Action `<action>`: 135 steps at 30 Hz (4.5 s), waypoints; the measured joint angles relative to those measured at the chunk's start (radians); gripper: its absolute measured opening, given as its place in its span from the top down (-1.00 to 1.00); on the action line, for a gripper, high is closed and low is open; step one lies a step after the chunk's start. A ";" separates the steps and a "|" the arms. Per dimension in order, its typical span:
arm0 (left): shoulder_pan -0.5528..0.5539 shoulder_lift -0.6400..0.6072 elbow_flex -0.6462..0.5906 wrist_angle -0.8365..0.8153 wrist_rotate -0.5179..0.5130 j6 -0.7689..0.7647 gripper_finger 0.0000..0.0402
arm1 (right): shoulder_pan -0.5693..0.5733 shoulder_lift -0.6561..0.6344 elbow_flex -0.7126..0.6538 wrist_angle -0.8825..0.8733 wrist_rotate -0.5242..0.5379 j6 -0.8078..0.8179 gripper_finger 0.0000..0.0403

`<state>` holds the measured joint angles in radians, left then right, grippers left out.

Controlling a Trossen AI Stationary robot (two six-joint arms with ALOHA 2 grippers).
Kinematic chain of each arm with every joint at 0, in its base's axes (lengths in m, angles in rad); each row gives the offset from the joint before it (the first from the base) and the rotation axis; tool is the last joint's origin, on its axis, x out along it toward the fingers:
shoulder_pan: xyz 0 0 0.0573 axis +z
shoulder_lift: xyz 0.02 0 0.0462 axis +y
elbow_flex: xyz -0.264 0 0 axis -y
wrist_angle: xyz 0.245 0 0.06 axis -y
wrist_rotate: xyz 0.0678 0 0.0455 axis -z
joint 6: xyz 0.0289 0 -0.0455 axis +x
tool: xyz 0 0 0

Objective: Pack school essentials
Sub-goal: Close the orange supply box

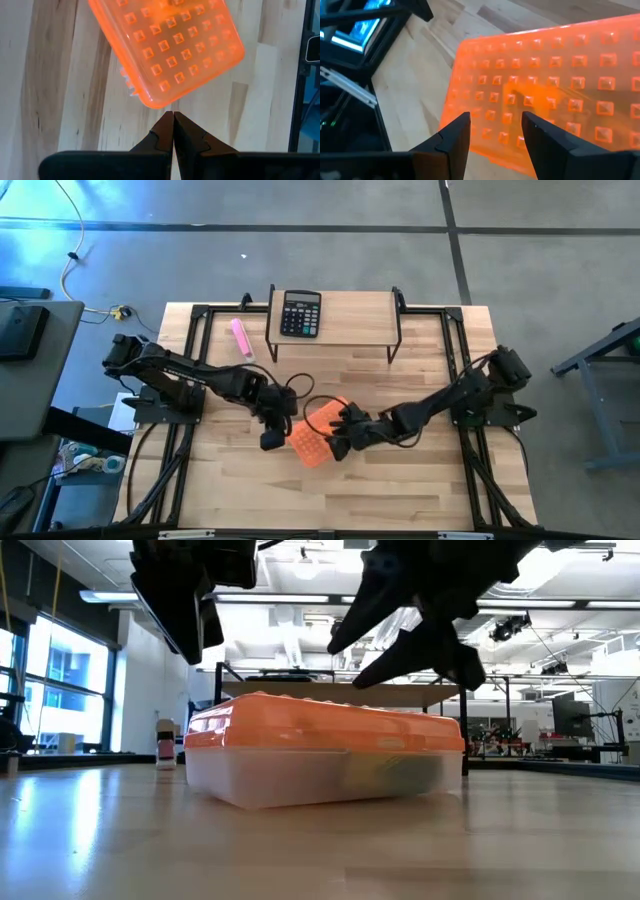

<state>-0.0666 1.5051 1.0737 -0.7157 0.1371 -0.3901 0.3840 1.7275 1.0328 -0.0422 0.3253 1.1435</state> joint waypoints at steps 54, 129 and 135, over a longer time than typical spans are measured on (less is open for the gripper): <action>-0.150 0.159 -0.001 0.096 0.000 -0.204 1.00 | -0.089 -0.151 -0.002 -0.392 0.194 0.188 0.16; 0.119 0.298 -0.001 0.141 -0.039 -0.129 1.00 | -0.002 -0.103 0.000 -0.704 -0.081 0.559 0.16; 0.119 0.268 0.000 0.102 -0.044 -0.124 1.00 | -0.002 -0.103 0.000 -0.713 -0.090 0.559 0.16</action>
<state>0.0521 1.7730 1.0737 -0.6140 0.0926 -0.5138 0.3824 1.6241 1.0332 -0.7549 0.2356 1.7023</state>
